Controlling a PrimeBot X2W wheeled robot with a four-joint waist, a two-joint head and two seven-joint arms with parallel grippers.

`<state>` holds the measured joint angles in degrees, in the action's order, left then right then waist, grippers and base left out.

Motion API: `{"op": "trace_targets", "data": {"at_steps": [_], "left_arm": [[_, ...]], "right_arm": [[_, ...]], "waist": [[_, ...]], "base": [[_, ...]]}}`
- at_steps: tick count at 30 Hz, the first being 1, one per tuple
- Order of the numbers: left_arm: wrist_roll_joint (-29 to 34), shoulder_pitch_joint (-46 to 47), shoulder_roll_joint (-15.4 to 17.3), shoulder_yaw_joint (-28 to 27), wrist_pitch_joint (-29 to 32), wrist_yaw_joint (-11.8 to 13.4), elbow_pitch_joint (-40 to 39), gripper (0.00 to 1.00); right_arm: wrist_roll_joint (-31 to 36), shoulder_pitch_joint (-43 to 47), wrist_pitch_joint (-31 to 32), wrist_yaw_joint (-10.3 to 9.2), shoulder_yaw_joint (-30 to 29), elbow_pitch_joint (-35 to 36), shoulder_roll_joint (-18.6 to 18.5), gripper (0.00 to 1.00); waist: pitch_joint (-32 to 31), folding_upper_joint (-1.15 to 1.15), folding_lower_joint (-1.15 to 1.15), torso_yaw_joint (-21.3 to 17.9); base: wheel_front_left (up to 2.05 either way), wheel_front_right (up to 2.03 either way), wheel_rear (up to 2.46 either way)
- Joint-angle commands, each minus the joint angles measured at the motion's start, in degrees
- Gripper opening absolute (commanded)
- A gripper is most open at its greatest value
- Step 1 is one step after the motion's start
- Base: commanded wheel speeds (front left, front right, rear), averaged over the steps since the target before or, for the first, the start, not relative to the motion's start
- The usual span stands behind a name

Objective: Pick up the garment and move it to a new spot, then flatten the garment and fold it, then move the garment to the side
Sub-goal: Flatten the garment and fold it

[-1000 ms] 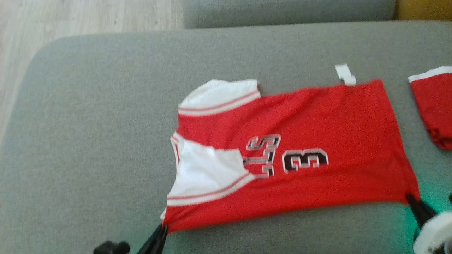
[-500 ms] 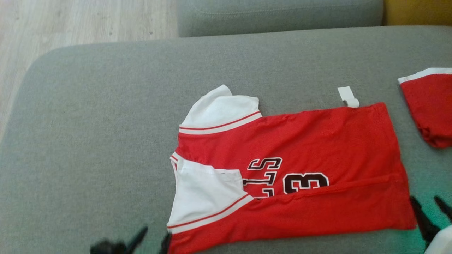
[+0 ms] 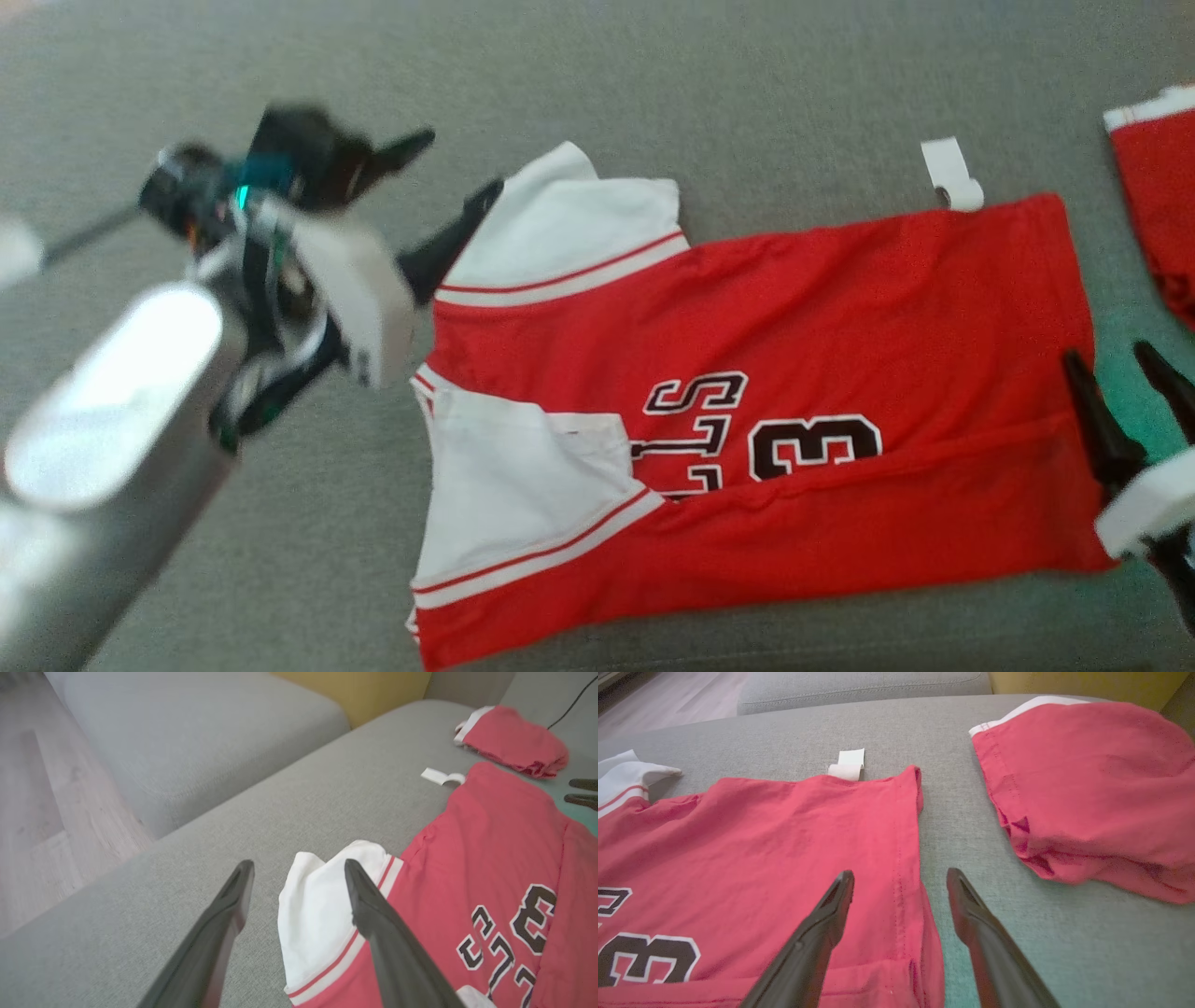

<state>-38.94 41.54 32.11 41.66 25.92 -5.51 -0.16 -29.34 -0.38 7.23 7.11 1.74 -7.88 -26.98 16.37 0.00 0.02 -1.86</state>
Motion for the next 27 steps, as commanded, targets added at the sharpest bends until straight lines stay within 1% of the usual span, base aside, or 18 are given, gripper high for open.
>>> {"op": "trace_targets", "data": {"at_steps": [1, 5, 9, 13, 17, 25, 26, 27], "left_arm": [[-0.86, 5.59, 0.75, -1.57, 2.72, -0.71, 1.31, 1.00], [-4.23, 14.07, -1.72, 0.77, 9.27, -1.66, 8.82, 1.00], [-7.18, 19.36, -2.71, 2.59, 13.21, -1.90, 15.50, 1.00], [-9.17, 23.10, -2.79, 5.56, 15.00, -1.95, 19.66, 1.00], [-11.00, 25.48, -2.42, 7.93, 15.24, -1.96, 22.50, 1.00], [-15.36, 27.53, -1.64, 12.41, 15.82, -1.97, 23.79, 1.00], [-16.04, 27.76, -1.51, 12.85, 15.70, -1.97, 23.56, 0.76], [-16.94, 27.89, -1.42, 13.21, 15.59, -1.97, 23.33, 0.12]], "right_arm": [[0.65, -1.60, 0.33, 0.37, 1.43, 1.90, -0.84, 1.00], [0.59, -4.41, 0.00, 0.37, 3.20, 1.53, -0.25, 1.00], [0.27, -6.19, -0.91, 0.37, 4.53, 0.34, 0.21, 1.00], [-0.01, -7.47, -2.10, 0.37, 5.18, -1.15, 0.68, 1.00], [-0.56, -8.67, -3.25, 0.37, 6.11, -2.60, 1.04, 1.00], [-1.63, -10.33, -5.29, 0.37, 7.13, -4.86, 0.67, 1.00], [-1.67, -10.59, -5.41, 0.37, 7.11, -5.05, 0.57, 1.00], [-1.67, -10.93, -5.55, 0.37, 7.12, -5.16, 0.49, 1.00]], "waist": [[3.68, 0.00, -0.02, -2.67], [6.28, 0.00, -0.02, -4.40], [8.05, 0.00, -0.02, -6.14], [9.59, 0.00, -0.02, -7.55], [10.67, 0.00, -0.02, -8.74], [11.96, 0.00, -0.02, -9.56], [12.10, 0.00, -0.02, -9.52], [12.23, 0.00, -0.02, -9.48]], "base": [[0.00, 0.00, 0.00], [0.00, 0.00, 0.00], [0.00, 0.00, 0.00], [0.00, 0.00, 0.00], [0.00, 0.00, 0.00], [0.00, 0.00, 0.00], [0.00, 0.00, 0.00], [0.00, 0.00, 0.00]]}}
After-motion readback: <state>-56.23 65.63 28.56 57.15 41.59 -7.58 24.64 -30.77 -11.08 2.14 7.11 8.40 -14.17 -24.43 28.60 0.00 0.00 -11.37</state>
